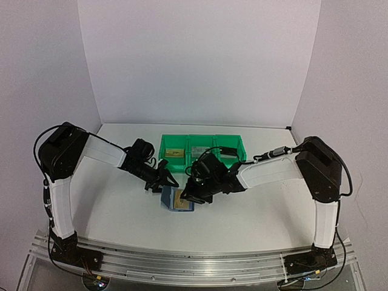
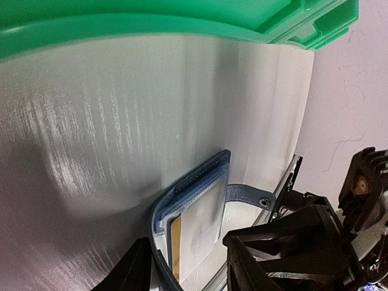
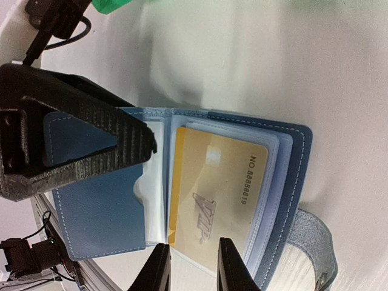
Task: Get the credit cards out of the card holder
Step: Open the card holder at the center of the board, then remove the credit card from the card holder.
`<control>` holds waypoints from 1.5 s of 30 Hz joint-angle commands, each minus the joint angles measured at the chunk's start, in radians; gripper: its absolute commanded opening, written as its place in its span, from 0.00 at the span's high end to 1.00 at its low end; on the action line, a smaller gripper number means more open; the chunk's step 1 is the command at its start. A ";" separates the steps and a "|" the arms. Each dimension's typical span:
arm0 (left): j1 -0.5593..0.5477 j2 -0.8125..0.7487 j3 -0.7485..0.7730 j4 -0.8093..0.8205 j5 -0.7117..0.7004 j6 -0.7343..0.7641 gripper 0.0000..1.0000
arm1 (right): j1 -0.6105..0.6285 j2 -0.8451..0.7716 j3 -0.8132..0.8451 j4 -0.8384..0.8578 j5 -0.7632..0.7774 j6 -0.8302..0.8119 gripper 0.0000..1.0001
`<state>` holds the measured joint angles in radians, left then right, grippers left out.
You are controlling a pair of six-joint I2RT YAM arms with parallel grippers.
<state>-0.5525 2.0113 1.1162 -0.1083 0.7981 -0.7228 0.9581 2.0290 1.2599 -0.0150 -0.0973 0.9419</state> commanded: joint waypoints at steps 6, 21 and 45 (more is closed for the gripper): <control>0.076 -0.097 0.067 -0.206 -0.133 0.243 0.54 | -0.004 -0.009 -0.036 -0.054 0.090 0.097 0.80; 0.071 -0.342 0.032 -0.357 0.018 0.410 0.59 | -0.003 -0.005 0.035 -0.067 0.089 0.090 0.80; -0.070 -0.068 -0.056 -0.050 0.112 0.013 0.56 | -0.013 0.058 0.027 -0.065 0.045 0.122 0.78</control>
<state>-0.6295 1.9387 1.0640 -0.2250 0.8964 -0.6656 0.9487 2.0574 1.2812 -0.0755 -0.0313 1.0503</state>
